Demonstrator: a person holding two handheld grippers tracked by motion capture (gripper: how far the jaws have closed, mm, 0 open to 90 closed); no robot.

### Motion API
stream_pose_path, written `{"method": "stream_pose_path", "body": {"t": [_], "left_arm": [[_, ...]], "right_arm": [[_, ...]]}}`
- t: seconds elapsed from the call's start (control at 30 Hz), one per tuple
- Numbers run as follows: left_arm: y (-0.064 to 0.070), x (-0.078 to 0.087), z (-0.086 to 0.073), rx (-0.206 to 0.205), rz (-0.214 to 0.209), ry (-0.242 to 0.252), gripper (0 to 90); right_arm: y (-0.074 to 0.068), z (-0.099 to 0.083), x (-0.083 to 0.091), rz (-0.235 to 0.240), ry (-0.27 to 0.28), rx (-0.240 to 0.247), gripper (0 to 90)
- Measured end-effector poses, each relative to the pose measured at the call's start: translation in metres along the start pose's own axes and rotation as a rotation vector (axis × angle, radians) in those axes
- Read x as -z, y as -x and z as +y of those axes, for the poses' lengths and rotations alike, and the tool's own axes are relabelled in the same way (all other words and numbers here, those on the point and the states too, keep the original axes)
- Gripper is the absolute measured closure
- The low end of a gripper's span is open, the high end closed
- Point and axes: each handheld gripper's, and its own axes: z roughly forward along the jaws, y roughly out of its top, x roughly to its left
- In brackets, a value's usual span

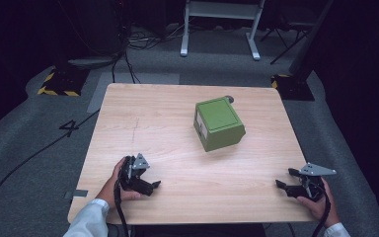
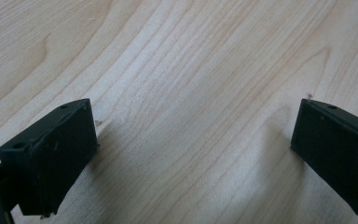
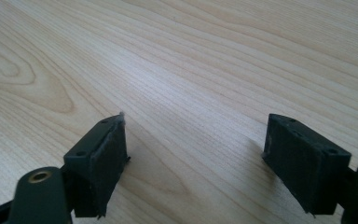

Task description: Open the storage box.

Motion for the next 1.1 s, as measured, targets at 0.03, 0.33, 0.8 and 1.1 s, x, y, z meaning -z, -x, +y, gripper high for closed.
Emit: {"method": "stream_pose_path", "body": {"t": [0.03,0.33,0.8,1.1], "left_arm": [[0.0,0.001,-0.001,-0.005,-0.008,0.0,0.4],[-0.006,0.005,-0.006,-0.032,-0.029,0.0,0.4],[-0.006,0.005,-0.006,-0.033,-0.03,-0.002,0.2],[-0.006,0.005,-0.006,-0.033,-0.03,-0.002,0.2]], "right_arm": [[0.0,0.0,0.0,0.0,0.0,0.0,21.2],[0.002,0.002,-0.001,-0.001,0.001,-0.006,21.9],[0.016,0.063,0.008,-0.047,0.109,0.012,24.5],[0.02,0.112,-0.005,-0.016,0.137,0.031,25.7]]}}
